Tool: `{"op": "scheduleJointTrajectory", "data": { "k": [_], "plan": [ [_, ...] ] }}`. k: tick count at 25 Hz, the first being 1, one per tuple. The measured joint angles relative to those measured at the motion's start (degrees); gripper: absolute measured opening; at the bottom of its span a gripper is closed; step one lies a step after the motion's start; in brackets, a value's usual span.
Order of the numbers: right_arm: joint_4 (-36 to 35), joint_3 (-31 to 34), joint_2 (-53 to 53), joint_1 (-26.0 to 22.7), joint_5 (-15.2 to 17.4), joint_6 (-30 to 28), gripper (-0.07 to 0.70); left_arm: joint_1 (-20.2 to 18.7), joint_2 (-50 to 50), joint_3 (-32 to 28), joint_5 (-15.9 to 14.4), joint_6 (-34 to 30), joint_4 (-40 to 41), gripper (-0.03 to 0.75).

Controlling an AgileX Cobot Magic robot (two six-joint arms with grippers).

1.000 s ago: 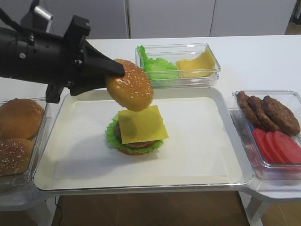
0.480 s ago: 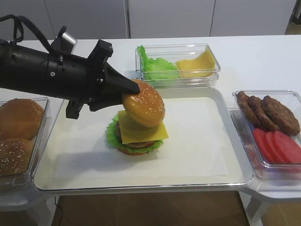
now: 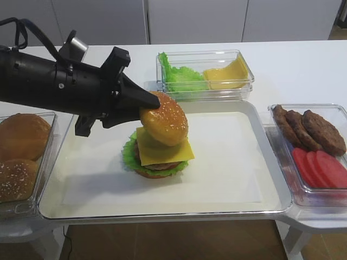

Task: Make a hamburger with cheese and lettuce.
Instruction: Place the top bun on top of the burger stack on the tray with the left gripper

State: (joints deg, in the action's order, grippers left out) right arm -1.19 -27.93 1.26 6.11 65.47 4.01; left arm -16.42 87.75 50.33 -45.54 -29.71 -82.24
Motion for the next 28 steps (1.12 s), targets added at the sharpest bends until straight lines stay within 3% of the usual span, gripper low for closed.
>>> {"op": "scheduleJointTrajectory", "data": {
  "k": [17,23,28],
  "plan": [
    [0.0,0.0,0.0,0.0,0.0,0.0,0.266,0.24,2.98,0.0,-3.41,-2.12,-2.96,0.168],
    [0.0,0.0,0.0,0.0,0.0,0.25,0.266,0.99,2.98,0.0,-7.23,-4.63,-4.76,0.166],
    [0.0,0.0,0.0,0.0,0.0,0.25,0.266,3.18,2.98,0.0,-8.63,-5.26,-4.76,0.166]
  ]
}}
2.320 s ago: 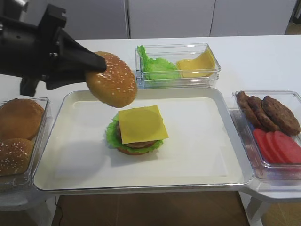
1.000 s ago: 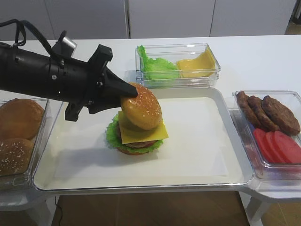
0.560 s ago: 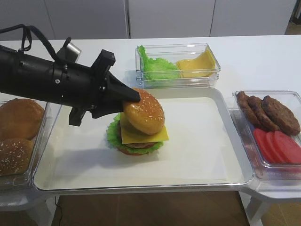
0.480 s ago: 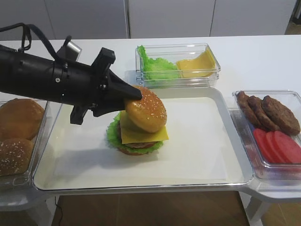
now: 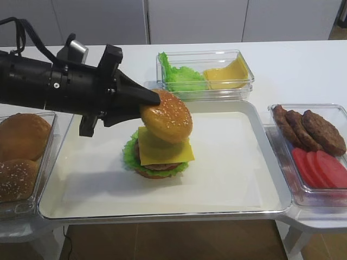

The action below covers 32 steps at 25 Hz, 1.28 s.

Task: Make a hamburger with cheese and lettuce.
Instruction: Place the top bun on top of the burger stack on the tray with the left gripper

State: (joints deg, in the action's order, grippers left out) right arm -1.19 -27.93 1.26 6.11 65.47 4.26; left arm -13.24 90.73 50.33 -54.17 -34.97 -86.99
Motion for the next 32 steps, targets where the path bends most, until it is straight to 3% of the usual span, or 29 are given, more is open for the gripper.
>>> {"op": "scheduleJointTrajectory", "data": {
  "k": [9,32],
  "plan": [
    [0.0,0.0,0.0,0.0,0.0,0.0,0.266,0.65,0.0,0.0,-2.76,-0.2,2.03,0.166],
    [0.0,0.0,0.0,0.0,0.0,0.0,0.266,0.65,2.76,0.0,-1.59,-0.2,2.72,0.166]
  ]
}}
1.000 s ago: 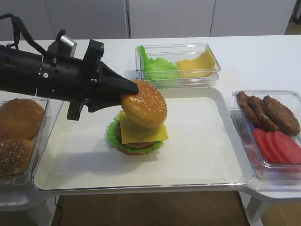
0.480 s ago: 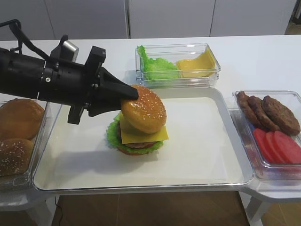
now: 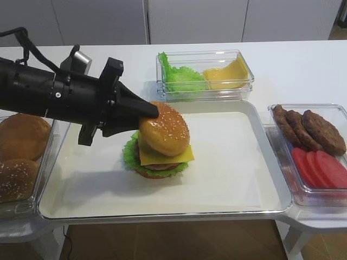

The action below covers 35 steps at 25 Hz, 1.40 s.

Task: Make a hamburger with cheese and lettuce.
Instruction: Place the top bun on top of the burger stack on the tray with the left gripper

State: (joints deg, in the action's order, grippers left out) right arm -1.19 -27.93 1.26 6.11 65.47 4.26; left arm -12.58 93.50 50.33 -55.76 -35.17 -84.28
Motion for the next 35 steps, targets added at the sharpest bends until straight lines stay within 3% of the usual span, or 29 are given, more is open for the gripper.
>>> {"op": "scheduleJointTrajectory", "data": {
  "k": [15,35],
  "plan": [
    [0.0,0.0,0.0,0.0,0.0,-0.35,0.266,0.12,0.56,0.0,-0.08,0.0,0.83,0.167],
    [0.0,0.0,0.0,0.0,0.0,-0.35,0.266,0.24,0.56,0.0,0.44,0.0,1.85,0.374]
  ]
}}
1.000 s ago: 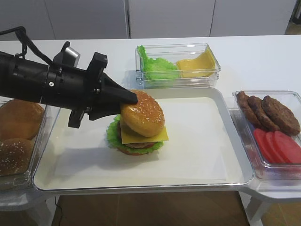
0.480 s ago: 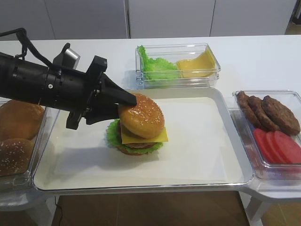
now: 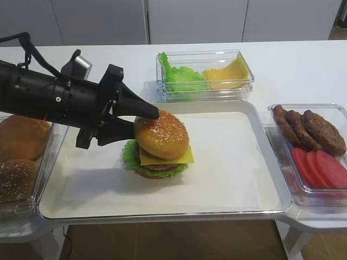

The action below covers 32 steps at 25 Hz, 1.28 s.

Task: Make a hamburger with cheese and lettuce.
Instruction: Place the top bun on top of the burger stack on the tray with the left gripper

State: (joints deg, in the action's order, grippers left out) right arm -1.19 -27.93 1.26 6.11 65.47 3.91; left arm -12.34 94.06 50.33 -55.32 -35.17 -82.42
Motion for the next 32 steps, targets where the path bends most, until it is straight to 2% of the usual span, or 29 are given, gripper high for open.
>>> {"op": "scheduleJointTrajectory", "data": {
  "k": [15,25,32],
  "plan": [
    [0.0,0.0,0.0,0.0,0.0,0.0,0.266,0.0,0.0,0.0,0.46,0.0,1.9,0.594],
    [0.0,0.0,0.0,0.0,0.0,0.23,0.266,0.0,0.0,0.0,2.25,0.0,2.65,0.612],
    [0.0,0.0,0.0,0.0,0.0,0.23,0.266,-1.68,0.0,0.0,6.01,0.64,2.68,0.612]
  ]
}}
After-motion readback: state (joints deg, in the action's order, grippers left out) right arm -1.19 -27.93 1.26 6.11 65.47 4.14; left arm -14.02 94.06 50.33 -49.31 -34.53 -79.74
